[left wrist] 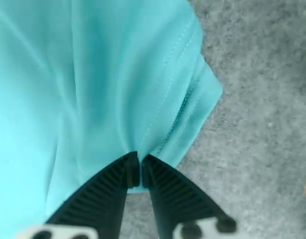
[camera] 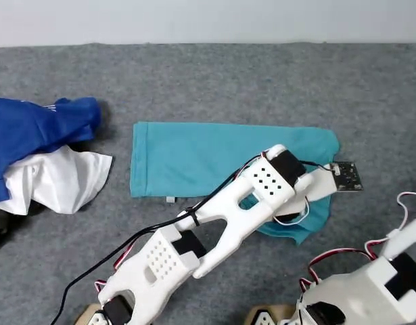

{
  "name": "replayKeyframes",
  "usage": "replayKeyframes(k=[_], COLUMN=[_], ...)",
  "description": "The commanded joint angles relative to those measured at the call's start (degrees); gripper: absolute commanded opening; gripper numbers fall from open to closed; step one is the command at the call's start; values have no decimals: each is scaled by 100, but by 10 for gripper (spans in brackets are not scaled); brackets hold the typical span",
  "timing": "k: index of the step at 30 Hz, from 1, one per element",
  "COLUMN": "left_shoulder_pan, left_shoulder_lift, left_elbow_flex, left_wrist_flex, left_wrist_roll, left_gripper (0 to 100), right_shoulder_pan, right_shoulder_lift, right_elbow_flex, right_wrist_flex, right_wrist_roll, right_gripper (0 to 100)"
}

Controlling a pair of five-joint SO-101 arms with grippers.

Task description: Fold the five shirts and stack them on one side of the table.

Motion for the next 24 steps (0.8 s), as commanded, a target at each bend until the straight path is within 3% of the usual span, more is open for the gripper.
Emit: replayKeyframes(k=[1, 9, 21, 24], left_shoulder_pan=[35, 35, 123, 114], left_shoulder_lift=[-440, -492, -1064, -1055], left_elbow_flex=[22, 690, 725, 734], left_wrist_flex=[167, 167, 158, 158], left_wrist_roll=[-88, -88, -62, -53], left_gripper=[14, 15, 16, 59], right_shoulder_pan=[40, 40, 31, 31], right_shoulder_lift=[-391, -391, -391, -391], right_elbow_flex=[-308, -308, -308, -308], right_wrist_flex=[233, 233, 233, 233], right_wrist_roll=[35, 26, 18, 26], right_gripper=[12, 12, 12, 12])
